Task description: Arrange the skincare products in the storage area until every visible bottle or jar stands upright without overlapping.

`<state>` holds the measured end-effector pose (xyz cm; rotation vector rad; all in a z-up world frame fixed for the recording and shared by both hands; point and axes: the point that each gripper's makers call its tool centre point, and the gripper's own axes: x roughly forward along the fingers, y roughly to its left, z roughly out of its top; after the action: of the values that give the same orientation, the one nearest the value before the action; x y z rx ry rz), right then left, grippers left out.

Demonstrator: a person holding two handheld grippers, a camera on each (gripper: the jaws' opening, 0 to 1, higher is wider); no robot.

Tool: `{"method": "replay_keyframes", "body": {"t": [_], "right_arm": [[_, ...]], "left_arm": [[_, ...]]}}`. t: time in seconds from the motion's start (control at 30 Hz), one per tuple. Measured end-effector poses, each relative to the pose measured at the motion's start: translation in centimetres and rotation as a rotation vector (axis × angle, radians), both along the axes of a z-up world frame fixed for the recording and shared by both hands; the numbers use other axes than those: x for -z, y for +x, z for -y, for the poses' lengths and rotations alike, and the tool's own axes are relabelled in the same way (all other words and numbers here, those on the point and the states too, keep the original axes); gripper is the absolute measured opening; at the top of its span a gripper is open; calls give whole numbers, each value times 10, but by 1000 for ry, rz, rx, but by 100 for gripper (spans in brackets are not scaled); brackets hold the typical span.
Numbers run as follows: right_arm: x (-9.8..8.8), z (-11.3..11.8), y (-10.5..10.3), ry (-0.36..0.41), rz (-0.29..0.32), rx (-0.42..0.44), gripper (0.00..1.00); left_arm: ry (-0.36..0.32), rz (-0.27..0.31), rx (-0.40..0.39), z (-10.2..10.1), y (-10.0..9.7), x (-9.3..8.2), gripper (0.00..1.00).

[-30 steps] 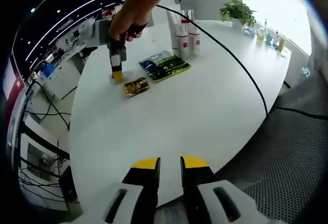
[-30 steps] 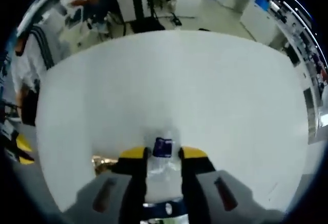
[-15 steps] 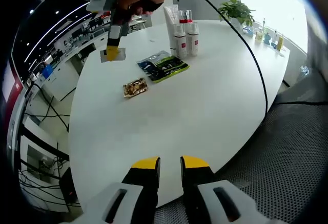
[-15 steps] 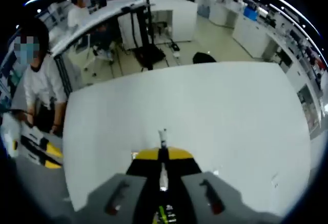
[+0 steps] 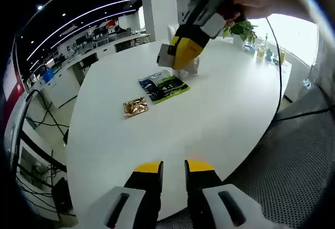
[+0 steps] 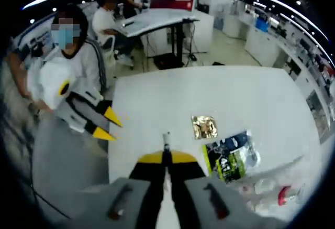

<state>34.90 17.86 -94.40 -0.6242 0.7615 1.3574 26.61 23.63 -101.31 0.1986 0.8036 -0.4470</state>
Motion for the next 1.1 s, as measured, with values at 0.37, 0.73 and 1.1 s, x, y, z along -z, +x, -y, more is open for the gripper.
{"method": "replay_keyframes", "body": {"t": [0.37, 0.73, 1.1], "right_arm": [[1, 36, -59, 85, -21, 101, 2], [7, 58, -89, 93, -15, 131, 3], [22, 76, -121, 62, -25, 123, 3]], "left_arm": [[-157, 147, 82, 23, 5, -46, 17], [-291, 147, 280, 79, -37, -82, 20], [-328, 97, 321, 118, -52, -78, 19]]}}
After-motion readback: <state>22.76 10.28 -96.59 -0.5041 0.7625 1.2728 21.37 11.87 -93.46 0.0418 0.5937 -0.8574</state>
